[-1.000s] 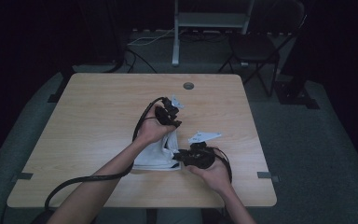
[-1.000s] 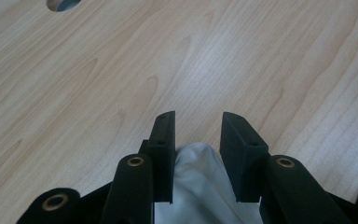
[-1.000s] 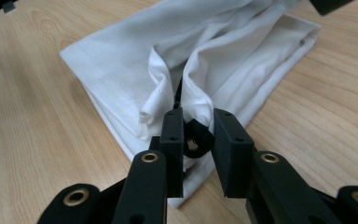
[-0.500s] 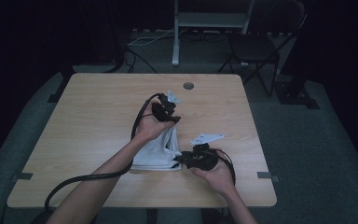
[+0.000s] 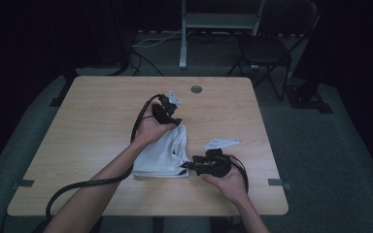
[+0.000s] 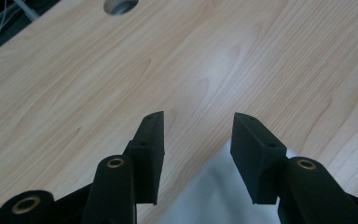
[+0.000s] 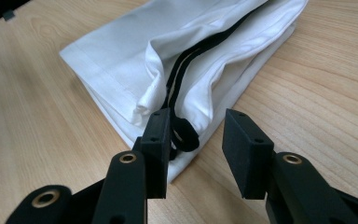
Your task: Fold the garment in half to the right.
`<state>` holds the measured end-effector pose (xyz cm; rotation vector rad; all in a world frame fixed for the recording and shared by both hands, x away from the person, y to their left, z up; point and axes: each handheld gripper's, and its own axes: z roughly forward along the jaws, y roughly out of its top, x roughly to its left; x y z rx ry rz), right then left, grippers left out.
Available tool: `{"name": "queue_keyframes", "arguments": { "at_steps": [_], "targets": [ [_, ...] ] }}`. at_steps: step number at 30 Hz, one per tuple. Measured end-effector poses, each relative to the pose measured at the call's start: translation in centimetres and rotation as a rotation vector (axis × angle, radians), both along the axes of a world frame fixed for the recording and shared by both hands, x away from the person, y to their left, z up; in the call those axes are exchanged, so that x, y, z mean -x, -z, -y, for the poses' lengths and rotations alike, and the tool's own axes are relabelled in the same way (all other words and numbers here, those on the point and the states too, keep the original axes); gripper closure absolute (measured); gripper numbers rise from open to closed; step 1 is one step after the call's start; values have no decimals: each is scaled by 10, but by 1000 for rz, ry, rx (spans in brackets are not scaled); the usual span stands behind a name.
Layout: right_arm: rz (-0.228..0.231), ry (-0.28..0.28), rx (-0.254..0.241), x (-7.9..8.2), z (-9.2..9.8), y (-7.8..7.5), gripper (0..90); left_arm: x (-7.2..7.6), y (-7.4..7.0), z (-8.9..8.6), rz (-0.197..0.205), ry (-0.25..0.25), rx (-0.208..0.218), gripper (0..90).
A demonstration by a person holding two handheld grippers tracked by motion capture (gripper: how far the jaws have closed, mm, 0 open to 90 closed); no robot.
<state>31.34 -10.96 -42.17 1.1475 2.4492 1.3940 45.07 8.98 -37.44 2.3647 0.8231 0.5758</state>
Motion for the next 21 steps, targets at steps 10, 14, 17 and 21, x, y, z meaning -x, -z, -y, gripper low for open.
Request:
{"name": "queue_keyframes", "arguments": {
  "at_steps": [10, 14, 17, 21],
  "targets": [
    [38, -32, -21, 3, -14, -12, 573, 2, 9, 8, -4, 28, -35, 531],
    [43, -53, 7, 1, -22, -13, 596, 1, 12, 10, -5, 31, -41, 524],
    [41, -64, 26, 0, -26, -9, 710, 1, 17, 12, -6, 33, -51, 519],
    [13, -70, 42, -2, -28, -1, 801, -1, 25, 13, -11, 30, -57, 518]
  ]
}}
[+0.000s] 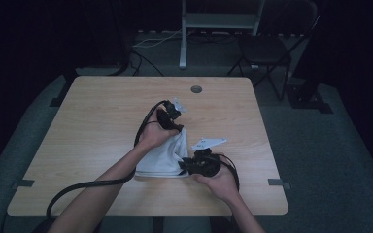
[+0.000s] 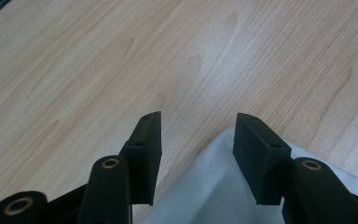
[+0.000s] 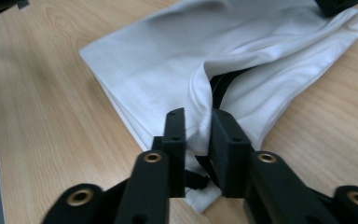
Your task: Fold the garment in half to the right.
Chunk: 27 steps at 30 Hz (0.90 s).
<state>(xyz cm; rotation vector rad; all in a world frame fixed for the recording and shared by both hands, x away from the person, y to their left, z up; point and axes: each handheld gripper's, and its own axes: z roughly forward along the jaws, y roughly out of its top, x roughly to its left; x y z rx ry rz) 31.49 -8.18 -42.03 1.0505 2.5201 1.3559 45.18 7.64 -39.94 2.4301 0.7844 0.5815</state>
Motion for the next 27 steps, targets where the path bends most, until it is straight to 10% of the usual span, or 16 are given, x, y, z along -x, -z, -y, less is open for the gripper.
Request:
{"name": "queue_keyframes", "arguments": {
  "at_steps": [27],
  "targets": [
    [-58, -14, 93, 13, 11, 12, 828, -1, 10, 4, 22, 12, -30, 518]
  ]
}}
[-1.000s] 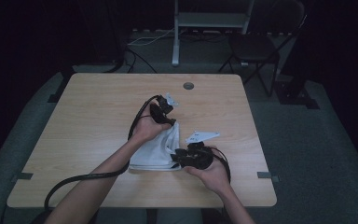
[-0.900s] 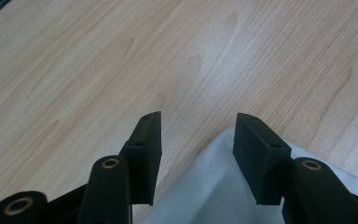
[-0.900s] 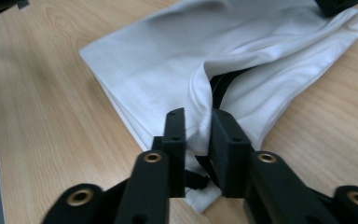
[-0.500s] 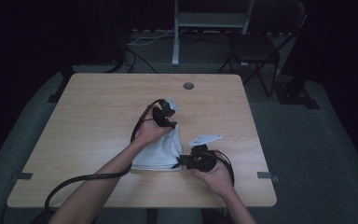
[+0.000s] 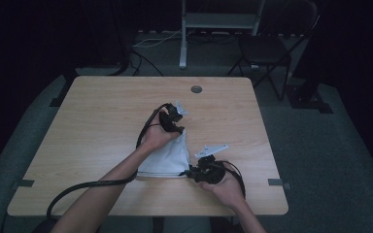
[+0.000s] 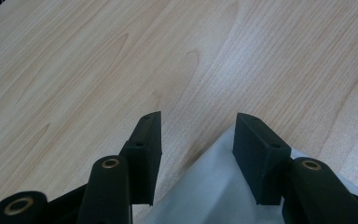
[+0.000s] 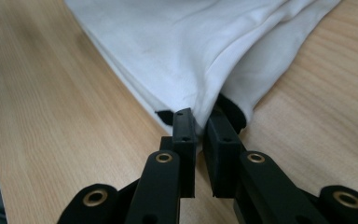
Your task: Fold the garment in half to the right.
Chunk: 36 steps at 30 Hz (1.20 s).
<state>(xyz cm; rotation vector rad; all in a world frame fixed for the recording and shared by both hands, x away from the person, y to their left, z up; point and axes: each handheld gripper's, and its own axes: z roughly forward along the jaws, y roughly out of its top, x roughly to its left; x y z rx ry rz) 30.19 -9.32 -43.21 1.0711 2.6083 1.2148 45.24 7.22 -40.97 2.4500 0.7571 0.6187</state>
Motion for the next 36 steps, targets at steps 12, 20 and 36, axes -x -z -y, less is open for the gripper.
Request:
{"name": "queue_keyframes", "arguments": {
  "at_steps": [12, 20, 36],
  "targets": [
    [107, 52, -66, -2, 5, -26, 678, 2, -23, -10, 35, -7, 70, 498],
    [115, 12, -77, -10, -17, -27, 650, 10, -19, -4, 21, 68, 21, 492],
    [57, 22, -17, -12, -19, -2, 625, 9, -6, 3, 21, 75, 10, 449]
  ]
}}
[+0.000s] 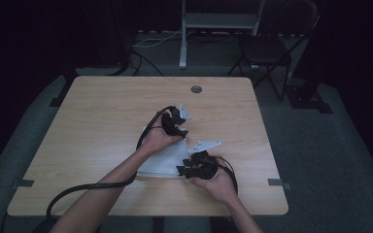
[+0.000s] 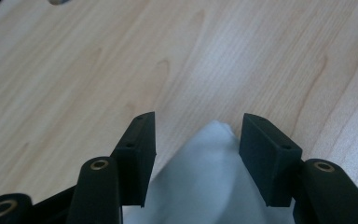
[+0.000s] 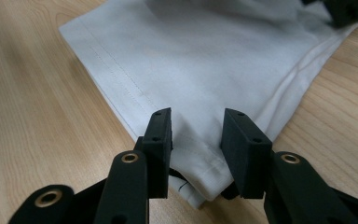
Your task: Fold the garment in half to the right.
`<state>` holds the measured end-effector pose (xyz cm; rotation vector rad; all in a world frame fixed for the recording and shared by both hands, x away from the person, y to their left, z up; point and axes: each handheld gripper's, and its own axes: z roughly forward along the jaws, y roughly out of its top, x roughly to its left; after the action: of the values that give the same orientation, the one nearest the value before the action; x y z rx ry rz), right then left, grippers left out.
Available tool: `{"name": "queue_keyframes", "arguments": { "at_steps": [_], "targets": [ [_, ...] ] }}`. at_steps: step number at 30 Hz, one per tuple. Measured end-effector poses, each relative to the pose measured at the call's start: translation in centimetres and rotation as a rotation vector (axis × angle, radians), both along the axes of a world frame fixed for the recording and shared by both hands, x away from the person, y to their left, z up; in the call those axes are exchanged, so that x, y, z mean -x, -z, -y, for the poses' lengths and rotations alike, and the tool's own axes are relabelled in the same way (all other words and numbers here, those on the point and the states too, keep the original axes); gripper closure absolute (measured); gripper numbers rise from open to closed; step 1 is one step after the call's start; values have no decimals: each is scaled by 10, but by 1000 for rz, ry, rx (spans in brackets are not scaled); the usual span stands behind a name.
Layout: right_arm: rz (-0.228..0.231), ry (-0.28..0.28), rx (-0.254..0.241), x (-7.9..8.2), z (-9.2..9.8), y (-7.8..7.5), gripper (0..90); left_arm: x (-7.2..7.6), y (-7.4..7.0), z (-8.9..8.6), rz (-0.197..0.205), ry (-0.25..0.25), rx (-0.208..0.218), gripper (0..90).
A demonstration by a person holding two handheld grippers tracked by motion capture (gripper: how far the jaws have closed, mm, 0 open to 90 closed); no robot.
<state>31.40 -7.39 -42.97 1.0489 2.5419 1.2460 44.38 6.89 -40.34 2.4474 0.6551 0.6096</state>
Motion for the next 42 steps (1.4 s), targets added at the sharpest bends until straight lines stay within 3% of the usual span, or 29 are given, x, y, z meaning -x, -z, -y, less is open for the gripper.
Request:
{"name": "queue_keyframes", "arguments": {
  "at_steps": [5, 9, 13, 15, 16, 18, 21, 25, 29, 34, 38, 42],
  "targets": [
    [-2, 6, -14, 1, 0, 0, 605, -2, -24, -18, 12, -50, 48, 380],
    [-1, 6, -15, 1, 0, 0, 594, 0, -36, -36, 23, -69, 28, 377],
    [-3, 8, -14, 1, -1, 0, 592, 2, -28, -48, 0, -89, -29, 378],
    [2, 5, -13, 1, 0, 0, 589, 1, -24, -50, -8, -103, -25, 378],
    [0, 7, -14, 1, 0, 1, 588, -2, -14, -53, -18, -128, -43, 378],
    [-2, 9, -16, 1, 0, 1, 584, -5, -6, -56, -41, -144, -42, 378],
    [3, 7, -14, 1, -1, 2, 579, -7, 0, -56, -44, -149, -39, 378],
    [-1, 8, -14, 1, -1, 1, 558, -2, -7, -59, -27, -143, -29, 376],
    [8, 18, -33, 1, 0, -2, 537, 12, -22, -75, -17, -135, 11, 349],
    [22, 30, -42, 2, 3, -8, 530, 44, -31, -104, -24, -128, 64, 328],
    [14, 21, -14, 5, 5, -6, 549, 79, -22, -125, -43, -104, 85, 329],
    [2, 24, 0, 6, 6, -2, 554, 104, -8, -140, -46, -108, 100, 329]
  ]
}}
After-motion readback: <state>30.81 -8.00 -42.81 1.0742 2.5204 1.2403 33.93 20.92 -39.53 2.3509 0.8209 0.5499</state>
